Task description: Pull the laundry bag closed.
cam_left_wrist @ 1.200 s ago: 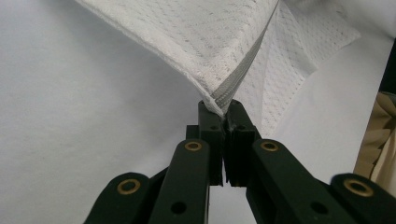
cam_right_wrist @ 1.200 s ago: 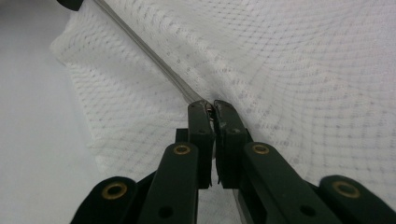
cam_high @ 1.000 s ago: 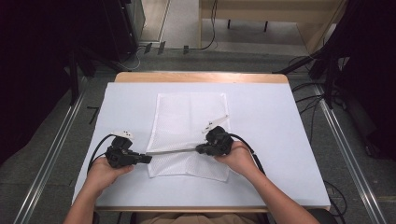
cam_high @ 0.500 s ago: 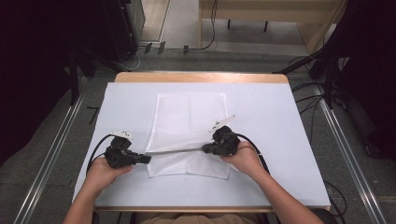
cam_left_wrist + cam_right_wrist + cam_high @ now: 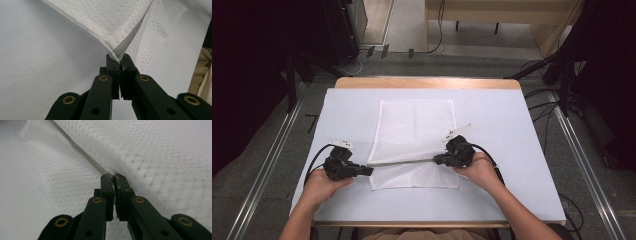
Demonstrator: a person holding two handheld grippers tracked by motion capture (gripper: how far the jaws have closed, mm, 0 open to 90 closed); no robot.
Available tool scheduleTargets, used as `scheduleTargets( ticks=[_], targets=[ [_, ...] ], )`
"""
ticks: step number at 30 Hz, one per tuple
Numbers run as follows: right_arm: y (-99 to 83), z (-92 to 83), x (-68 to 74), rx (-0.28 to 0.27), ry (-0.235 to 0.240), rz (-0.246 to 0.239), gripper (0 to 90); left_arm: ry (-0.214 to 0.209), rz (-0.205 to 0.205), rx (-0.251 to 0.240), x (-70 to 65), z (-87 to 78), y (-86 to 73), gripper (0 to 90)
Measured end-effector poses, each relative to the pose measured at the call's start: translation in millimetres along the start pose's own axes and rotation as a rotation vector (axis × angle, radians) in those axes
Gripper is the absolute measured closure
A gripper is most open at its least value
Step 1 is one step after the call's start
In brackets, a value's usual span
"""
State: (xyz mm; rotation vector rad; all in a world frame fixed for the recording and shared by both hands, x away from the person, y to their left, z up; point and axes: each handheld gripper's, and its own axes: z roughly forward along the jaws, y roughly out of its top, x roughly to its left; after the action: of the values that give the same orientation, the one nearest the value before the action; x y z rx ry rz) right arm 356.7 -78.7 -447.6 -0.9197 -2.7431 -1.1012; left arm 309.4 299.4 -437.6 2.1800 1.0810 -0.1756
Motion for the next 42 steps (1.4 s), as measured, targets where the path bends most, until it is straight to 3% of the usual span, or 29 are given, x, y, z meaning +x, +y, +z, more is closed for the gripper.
scheduleTargets(
  ticks=[29,42],
  targets=[
    [-22.7,-24.6,-16.9,-0.003,-0.017,0.054,88.4,-0.003,-0.003,0.006,3.3,-3.5,-2.8,88.7],
    [-23.9,-29.7,-16.7,-0.019,-0.010,0.047,88.2,-0.007,0.004,-0.003,3.3,-3.2,-3.2,88.2]
  ],
)
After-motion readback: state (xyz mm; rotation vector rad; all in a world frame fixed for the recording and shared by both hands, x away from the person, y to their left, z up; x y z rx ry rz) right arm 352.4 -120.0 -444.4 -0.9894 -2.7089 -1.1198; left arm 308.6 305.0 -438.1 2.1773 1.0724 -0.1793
